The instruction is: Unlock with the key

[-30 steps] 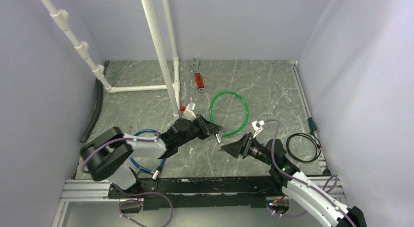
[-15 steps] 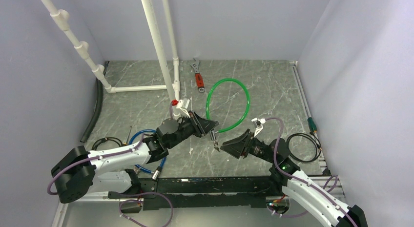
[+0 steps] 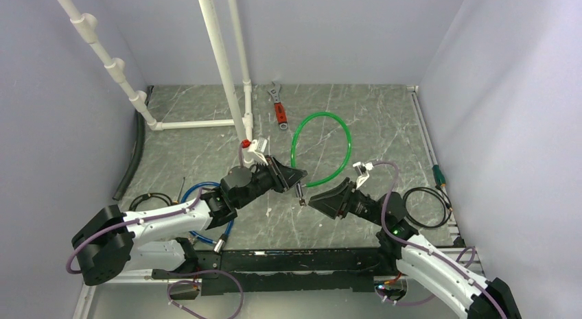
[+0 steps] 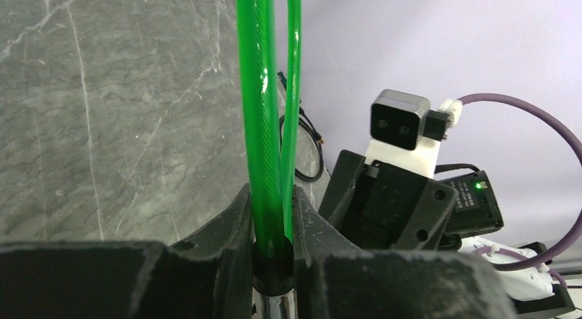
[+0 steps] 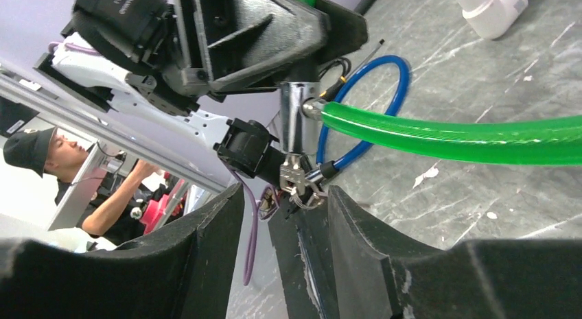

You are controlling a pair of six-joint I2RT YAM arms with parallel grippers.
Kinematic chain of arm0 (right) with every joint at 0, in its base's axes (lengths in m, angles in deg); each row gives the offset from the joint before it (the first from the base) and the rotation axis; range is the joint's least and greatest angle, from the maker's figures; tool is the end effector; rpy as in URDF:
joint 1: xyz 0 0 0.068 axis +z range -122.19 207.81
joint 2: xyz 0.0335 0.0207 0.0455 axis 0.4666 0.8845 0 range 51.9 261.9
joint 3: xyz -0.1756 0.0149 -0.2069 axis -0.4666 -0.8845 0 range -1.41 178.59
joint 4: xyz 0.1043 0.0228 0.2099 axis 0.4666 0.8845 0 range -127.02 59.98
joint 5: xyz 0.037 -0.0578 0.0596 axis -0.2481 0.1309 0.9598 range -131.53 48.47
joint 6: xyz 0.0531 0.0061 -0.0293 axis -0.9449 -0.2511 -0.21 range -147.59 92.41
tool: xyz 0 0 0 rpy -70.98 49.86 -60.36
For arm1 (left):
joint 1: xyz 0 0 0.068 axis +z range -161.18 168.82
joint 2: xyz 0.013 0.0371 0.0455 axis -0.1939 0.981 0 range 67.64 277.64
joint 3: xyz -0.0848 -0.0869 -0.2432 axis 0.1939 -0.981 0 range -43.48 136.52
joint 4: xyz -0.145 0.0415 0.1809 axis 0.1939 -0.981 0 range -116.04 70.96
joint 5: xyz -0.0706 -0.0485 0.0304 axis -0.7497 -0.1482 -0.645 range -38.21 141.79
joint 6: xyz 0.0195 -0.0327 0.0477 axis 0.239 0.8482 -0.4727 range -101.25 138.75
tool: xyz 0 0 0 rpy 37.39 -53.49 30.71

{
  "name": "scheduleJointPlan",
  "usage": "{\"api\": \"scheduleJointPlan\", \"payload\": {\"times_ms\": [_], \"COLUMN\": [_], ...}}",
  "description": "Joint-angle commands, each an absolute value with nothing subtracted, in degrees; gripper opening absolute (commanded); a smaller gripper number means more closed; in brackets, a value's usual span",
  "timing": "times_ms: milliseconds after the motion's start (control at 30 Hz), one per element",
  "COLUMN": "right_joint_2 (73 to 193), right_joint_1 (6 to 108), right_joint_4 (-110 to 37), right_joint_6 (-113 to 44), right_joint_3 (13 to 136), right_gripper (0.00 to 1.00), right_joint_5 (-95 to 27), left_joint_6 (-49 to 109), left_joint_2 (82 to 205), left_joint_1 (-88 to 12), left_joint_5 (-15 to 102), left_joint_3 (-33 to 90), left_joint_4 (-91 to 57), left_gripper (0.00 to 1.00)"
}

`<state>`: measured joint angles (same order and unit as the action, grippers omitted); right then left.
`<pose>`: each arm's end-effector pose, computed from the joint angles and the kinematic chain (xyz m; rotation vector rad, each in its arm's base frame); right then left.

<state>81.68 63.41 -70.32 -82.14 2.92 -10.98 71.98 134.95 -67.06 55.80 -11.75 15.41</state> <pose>0.0887 0.0921 0.2204 -0.2325 1.6713 1.6183 0.1426 -0.2047 0.2762 -0.0199 1.7845 -1.3886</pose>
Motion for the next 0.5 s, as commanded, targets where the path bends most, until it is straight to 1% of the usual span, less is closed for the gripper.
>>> {"api": "scheduleJointPlan", "payload": {"times_ms": [0, 467], "right_joint_2": [85.1, 93.3], "right_joint_1": [63.7, 68.3], "right_joint_4": [-77.0, -83.6], "right_joint_6": [-82.3, -80.8], "right_joint_3": [5.7, 7.4], "right_gripper": [0.49, 0.4], "right_joint_5": [-11.3, -13.9], "left_joint_6": [71.9, 72.3], "left_joint_2": [133.8, 134.7], "left_joint_1": [-67.3, -67.3], "left_joint_5": [56.0, 57.2], "left_joint_3": [-8.2, -8.1], "left_joint_4": [22.1, 22.9], "left_gripper": [0.0, 0.0]}}
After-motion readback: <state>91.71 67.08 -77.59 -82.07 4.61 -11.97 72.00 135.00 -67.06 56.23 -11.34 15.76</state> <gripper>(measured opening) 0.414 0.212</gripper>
